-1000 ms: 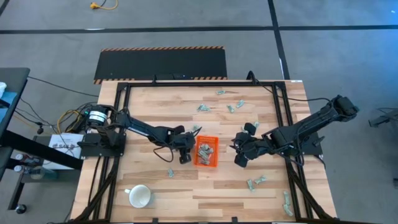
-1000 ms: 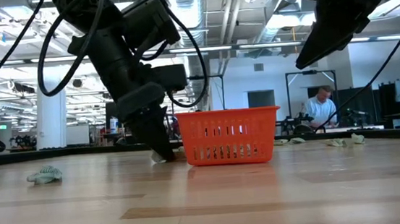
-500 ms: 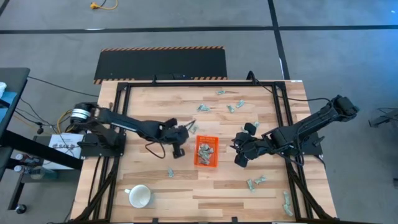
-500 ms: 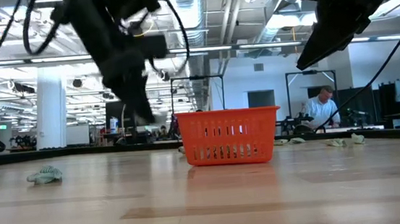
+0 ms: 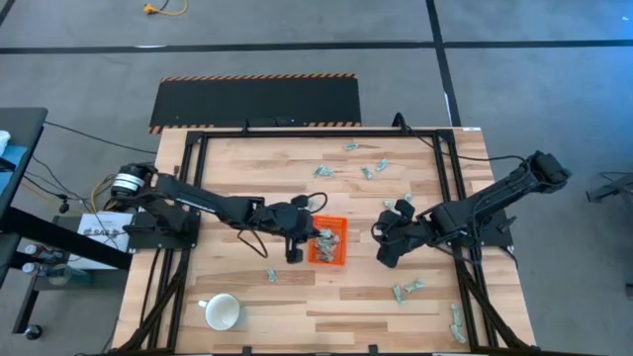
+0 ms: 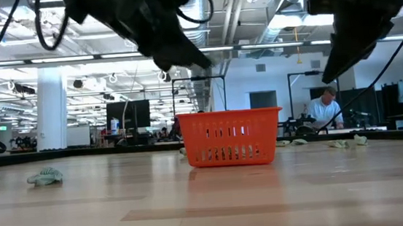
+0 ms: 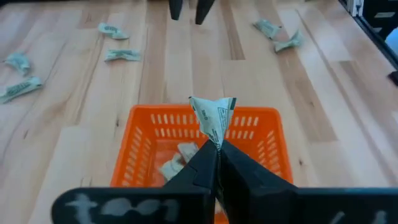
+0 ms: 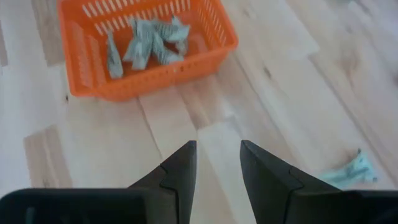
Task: Pick and place Stevia / Truvia into bins
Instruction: Put the stevia packet into the orange bin
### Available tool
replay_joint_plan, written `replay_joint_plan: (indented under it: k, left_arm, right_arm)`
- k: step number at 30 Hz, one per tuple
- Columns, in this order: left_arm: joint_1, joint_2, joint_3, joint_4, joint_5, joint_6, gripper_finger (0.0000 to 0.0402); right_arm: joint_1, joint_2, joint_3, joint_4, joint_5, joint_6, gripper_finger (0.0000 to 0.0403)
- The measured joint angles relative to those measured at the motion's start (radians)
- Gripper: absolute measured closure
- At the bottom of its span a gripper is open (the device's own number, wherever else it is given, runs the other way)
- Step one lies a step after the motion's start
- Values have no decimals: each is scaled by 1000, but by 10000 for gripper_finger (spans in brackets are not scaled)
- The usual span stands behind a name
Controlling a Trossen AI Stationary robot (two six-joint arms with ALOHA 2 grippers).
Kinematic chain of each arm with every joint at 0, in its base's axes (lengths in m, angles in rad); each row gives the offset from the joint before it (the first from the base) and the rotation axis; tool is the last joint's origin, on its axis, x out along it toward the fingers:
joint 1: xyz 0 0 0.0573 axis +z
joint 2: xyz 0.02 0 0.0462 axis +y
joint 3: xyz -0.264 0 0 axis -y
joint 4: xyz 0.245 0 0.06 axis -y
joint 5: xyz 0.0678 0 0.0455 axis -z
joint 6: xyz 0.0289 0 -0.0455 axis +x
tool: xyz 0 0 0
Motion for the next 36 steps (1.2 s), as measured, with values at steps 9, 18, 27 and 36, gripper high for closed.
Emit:
replay_joint_plan:
  k: [9, 18, 27, 36]
  left_arm:
    - [26, 83, 7, 34, 31, 40, 401]
    - [42, 87, 16, 25, 103, 78, 386]
    - [42, 87, 16, 22, 91, 156, 288]
    - [43, 13, 16, -73, 36, 190, 251]
  right_arm:
    - [126, 0, 0, -76, -5, 163, 287]
    - [288, 0, 0, -139, -8, 449, 287]
    - [425, 0, 0, -144, 7, 671, 287]
    - [589, 69, 0, -147, -5, 886, 287]
